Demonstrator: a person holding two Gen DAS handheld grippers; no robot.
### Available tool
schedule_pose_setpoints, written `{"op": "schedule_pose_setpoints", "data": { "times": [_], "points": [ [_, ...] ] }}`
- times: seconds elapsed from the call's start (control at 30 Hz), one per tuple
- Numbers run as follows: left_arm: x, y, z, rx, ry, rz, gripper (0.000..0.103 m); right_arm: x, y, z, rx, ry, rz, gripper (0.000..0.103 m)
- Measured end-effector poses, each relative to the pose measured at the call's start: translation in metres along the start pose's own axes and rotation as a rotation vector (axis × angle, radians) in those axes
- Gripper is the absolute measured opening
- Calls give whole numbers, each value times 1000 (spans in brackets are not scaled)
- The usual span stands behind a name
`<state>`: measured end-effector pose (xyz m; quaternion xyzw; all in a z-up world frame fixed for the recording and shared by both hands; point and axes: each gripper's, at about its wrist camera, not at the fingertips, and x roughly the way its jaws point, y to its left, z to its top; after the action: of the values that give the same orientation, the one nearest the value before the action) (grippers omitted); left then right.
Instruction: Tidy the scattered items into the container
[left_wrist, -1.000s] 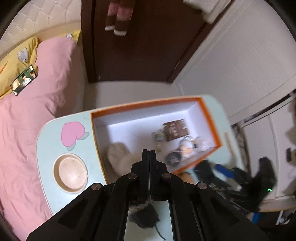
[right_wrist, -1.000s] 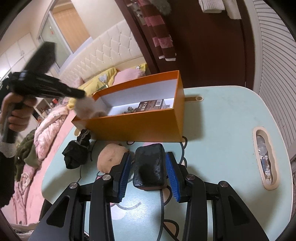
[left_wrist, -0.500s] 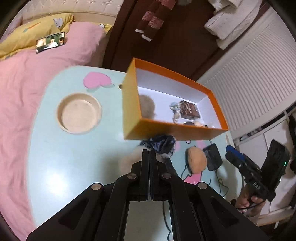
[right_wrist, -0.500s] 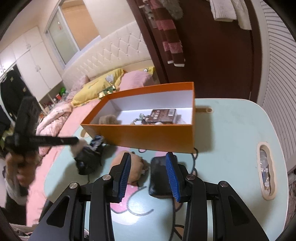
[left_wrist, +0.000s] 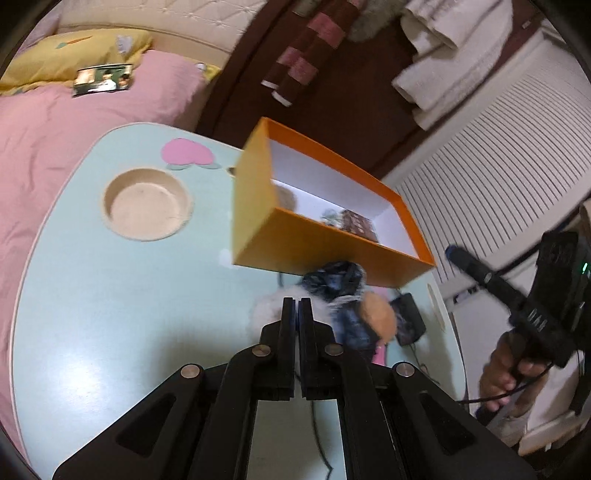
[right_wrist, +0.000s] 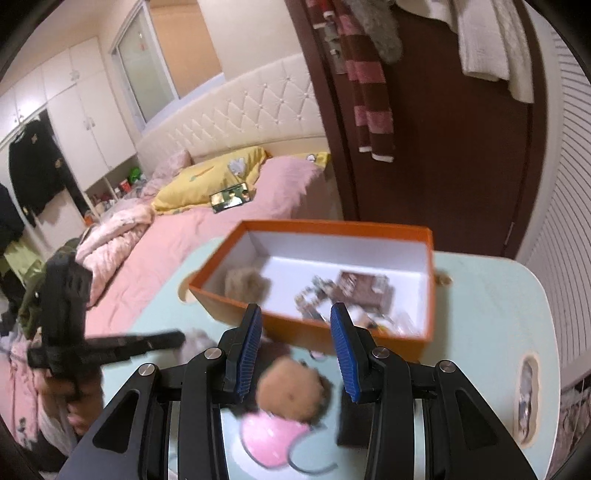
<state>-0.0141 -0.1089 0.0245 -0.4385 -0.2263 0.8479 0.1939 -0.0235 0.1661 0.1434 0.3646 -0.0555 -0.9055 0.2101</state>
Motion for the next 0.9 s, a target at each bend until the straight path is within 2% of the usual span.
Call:
{"op": "schedule_pose_setpoints", "data": {
  "times": [0.03, 0.1, 0.13, 0.2, 0.3, 0.43, 0.53, 0.63, 0.73, 0.8, 0.83, 0.87, 0.9],
  "points": [
    [0, 3, -2, -9, -10, 2, 8, 5, 4, 6, -1, 5, 10, 38],
    [0, 9, -7, -29, -20, -8, 27, 23, 13, 21, 7, 32, 35, 40],
    [1, 11, -9, -35, -17, -13, 33, 31, 15, 26, 13, 43, 44, 43],
    [3, 12, -11, -41, -18, -17, 53, 52, 18, 35, 45, 73, 60, 64],
    [-2, 11, -15, -15, -60, -37, 64, 84, 11, 42, 138, 155, 94, 65],
    [-5, 7, -20, 46, -93, -38, 66, 121, 7, 47, 217, 260, 136, 65],
    [-9, 4, -24, 67, -119, -62, 66, 142, 15, 52, 199, 317, 149, 65],
    [-15, 1, -27, 93, -146, -82, 66, 162, 28, 55, 146, 373, 112, 65],
    [-18, 6, -26, 79, -168, -54, 66, 181, 38, 50, 77, 432, 46, 65],
    [-14, 12, -25, 47, -140, -64, 66, 189, 38, 43, 51, 447, 7, 47],
    [-12, 14, -25, 28, -124, -69, 66, 189, 35, 42, 60, 438, 19, 43],
    [-12, 16, -24, 18, -121, -76, 66, 188, 32, 43, 81, 437, 47, 26],
    [-13, 17, -25, 15, -128, -80, 66, 187, 29, 43, 106, 440, 77, 20]
  ]
}}
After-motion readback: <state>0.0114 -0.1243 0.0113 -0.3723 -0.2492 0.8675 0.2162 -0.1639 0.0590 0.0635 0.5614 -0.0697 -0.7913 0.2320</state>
